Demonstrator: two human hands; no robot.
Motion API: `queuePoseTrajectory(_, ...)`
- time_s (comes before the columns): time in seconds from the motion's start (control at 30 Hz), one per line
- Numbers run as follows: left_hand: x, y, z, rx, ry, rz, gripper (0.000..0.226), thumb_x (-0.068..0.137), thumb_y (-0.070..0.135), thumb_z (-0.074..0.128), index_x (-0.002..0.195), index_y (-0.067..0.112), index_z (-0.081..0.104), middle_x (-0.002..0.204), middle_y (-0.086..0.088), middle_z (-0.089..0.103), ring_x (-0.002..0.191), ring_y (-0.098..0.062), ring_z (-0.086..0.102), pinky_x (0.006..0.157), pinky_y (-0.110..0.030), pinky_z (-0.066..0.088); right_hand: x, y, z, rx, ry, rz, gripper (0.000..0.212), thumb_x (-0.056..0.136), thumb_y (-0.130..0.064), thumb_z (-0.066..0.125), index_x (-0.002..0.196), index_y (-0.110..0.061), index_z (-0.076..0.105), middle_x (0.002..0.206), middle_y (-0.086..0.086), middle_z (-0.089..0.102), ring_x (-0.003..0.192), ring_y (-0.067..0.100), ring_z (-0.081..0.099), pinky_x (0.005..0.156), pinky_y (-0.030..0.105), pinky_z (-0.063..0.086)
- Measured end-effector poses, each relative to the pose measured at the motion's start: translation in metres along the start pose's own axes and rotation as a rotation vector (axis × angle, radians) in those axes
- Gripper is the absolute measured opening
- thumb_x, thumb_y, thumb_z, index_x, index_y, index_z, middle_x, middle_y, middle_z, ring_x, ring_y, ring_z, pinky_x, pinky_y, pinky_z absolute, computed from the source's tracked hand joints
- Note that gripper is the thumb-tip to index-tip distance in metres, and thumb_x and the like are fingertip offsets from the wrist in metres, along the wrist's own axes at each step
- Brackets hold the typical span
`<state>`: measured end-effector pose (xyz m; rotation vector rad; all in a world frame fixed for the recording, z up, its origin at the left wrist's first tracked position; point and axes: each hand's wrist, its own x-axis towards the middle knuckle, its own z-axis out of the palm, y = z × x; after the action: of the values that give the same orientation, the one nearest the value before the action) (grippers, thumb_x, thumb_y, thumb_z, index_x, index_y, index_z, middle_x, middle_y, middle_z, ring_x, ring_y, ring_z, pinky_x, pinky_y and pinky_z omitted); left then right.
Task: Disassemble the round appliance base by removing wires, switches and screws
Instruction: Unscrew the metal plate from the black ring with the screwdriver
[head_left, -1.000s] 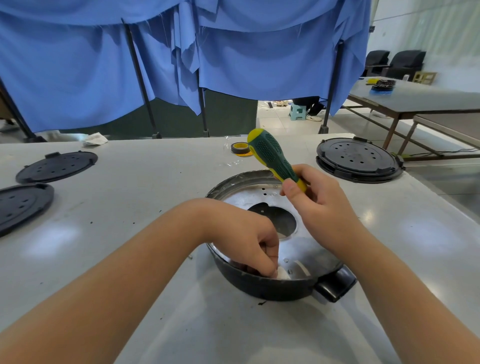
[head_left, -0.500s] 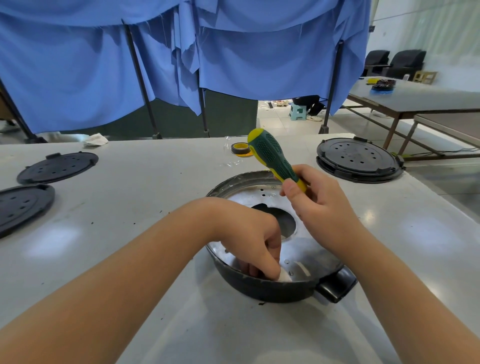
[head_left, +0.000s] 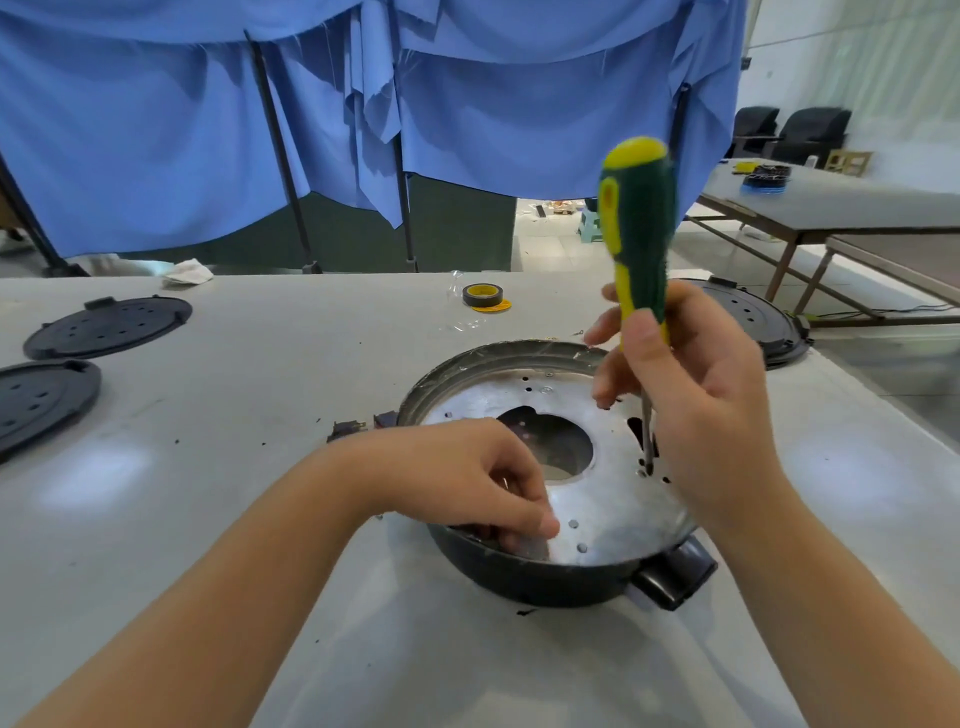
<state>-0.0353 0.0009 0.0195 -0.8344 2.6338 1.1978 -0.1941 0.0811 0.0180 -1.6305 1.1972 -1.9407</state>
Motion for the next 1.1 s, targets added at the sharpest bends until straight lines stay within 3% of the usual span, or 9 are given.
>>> queuePoseTrajectory(0.1,-0.001,-0.007,0.008,-0.17,0.157,0.031,0.015,0.088,0.041,0.062,0.079,0.032,0.069,0.075,0.009,0.072,0.068,-0.001,0.066,0.064,-0.013,0.05,0.0,-0.004,0.0,0.198,-0.045,0.121,0.018,0.096,-0.019,0.045,0.106,-0.009,0.056,0.084,0.001,0.069,0.061,0.017,0.064,0.061,0.025,0.054)
queuePoseTrajectory(0.27,-0.008,-0.015,0.023,-0.011,0.501,0.225,0.013,0.088,0.035,0.06,0.077,0.033,0.066,0.078,0.014,0.067,0.078,-0.004,0.064,0.072,-0.024,0.052,-0.001,0.0,0.006,0.31,-0.113,0.291,0.025,0.087,-0.027,0.045,0.104,-0.011,0.053,0.084,0.004,0.072,0.062,0.018,0.067,0.061,0.027,0.055)
queuePoseTrajectory(0.33,-0.013,-0.017,0.028,0.059,0.563,0.287,0.012,0.087,0.031,0.059,0.077,0.032,0.066,0.078,0.015,0.064,0.081,-0.003,0.062,0.072,-0.023,0.049,-0.002,0.001,0.008,0.359,-0.124,0.312,0.023,0.089,-0.026,0.044,0.103,-0.011,0.053,0.084,0.005,0.072,0.062,0.019,0.067,0.06,0.028,0.055)
queuePoseTrajectory(0.6,-0.01,-0.018,0.036,0.2,0.521,0.167,0.03,0.081,0.017,0.049,0.09,0.04,0.065,0.087,0.021,0.065,0.088,0.004,0.055,0.073,-0.015,0.046,-0.005,0.004,0.016,0.447,-0.156,0.382,0.022,0.088,-0.024,0.042,0.101,-0.008,0.051,0.078,0.007,0.069,0.057,0.019,0.065,0.057,0.029,0.055)
queuePoseTrajectory(0.77,-0.011,-0.017,0.036,0.22,0.509,0.139,0.032,0.081,0.016,0.048,0.094,0.039,0.065,0.087,0.018,0.069,0.084,-0.001,0.059,0.075,-0.025,0.05,-0.006,0.005,0.017,0.441,-0.185,0.391,0.021,0.09,-0.023,0.041,0.102,-0.008,0.051,0.081,0.008,0.069,0.059,0.02,0.066,0.058,0.03,0.055)
queuePoseTrajectory(0.97,-0.011,-0.016,0.035,0.229,0.494,0.128,0.033,0.082,0.016,0.048,0.092,0.042,0.066,0.086,0.023,0.067,0.086,0.005,0.056,0.07,-0.011,0.044,-0.007,0.004,0.016,0.434,-0.192,0.392,0.02,0.094,-0.024,0.041,0.102,-0.009,0.052,0.082,0.008,0.068,0.058,0.019,0.065,0.056,0.028,0.054)
queuePoseTrajectory(1.1,-0.011,-0.016,0.035,0.227,0.489,0.124,0.033,0.08,0.017,0.047,0.093,0.043,0.065,0.088,0.024,0.067,0.087,0.006,0.056,0.071,-0.01,0.045,-0.007,0.005,0.017,0.432,-0.199,0.398,0.02,0.093,-0.022,0.039,0.102,-0.008,0.051,0.083,0.009,0.068,0.057,0.019,0.065,0.055,0.027,0.053)
